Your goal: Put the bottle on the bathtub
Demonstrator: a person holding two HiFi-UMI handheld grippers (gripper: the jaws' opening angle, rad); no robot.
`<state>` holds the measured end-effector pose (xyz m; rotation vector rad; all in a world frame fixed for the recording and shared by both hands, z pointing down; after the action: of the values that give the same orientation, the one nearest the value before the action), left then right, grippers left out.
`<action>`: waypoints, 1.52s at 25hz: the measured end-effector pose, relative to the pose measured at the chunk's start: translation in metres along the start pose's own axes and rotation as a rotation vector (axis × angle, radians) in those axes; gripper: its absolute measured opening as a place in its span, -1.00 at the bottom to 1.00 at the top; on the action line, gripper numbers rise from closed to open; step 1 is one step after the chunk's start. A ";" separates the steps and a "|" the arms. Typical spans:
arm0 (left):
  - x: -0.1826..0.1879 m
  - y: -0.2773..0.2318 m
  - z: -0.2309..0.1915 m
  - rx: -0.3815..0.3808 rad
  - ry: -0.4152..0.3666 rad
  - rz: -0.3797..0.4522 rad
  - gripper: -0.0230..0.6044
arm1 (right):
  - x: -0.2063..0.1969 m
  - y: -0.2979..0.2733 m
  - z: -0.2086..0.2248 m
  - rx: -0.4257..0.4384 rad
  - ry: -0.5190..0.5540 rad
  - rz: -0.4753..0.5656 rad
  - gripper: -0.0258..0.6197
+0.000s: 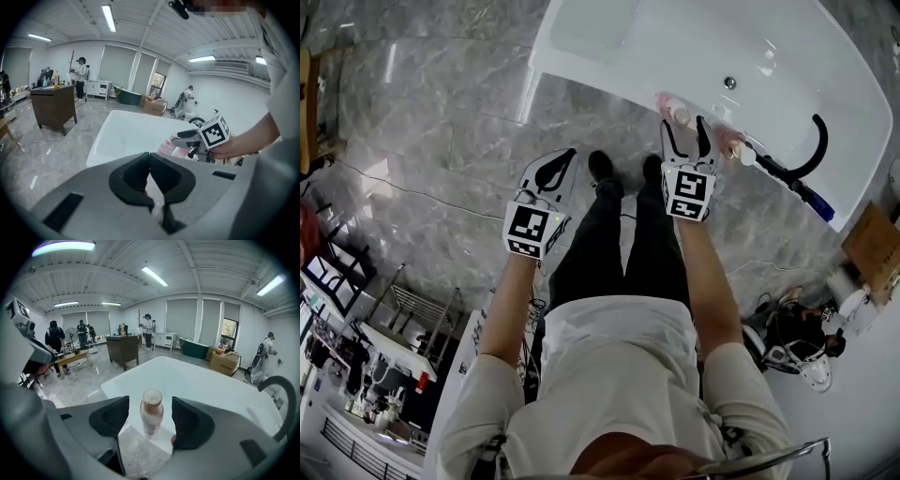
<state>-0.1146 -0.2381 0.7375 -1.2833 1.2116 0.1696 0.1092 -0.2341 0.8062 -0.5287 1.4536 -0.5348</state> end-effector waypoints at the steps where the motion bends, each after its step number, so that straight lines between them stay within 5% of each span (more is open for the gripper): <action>1: 0.005 0.006 0.001 0.001 -0.005 0.008 -0.90 | 0.005 0.010 -0.002 -0.004 -0.002 0.004 -0.02; 10: 0.060 0.078 0.027 -0.036 -0.030 0.092 -0.90 | 0.078 0.124 -0.026 -0.016 -0.051 0.029 -0.03; 19: 0.120 0.145 0.071 -0.111 -0.002 0.165 -0.90 | 0.129 0.244 -0.045 0.050 -0.055 0.094 -0.36; 38: 0.192 0.204 0.150 -0.049 -0.117 0.290 -0.90 | 0.199 0.389 0.002 0.208 -0.026 0.283 -0.78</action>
<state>-0.0849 -0.1421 0.4359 -1.1184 1.2943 0.4810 0.1286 -0.0585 0.4063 -0.1605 1.4002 -0.4445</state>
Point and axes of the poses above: the fingertips, and each gripper's own axes: y backward along the fingers, z to its right, x out of its top, the point moved 2 cm from there along y, backward along the fingers, and after that the axes turned 5 degrees about -y, right-handed, at the moved point
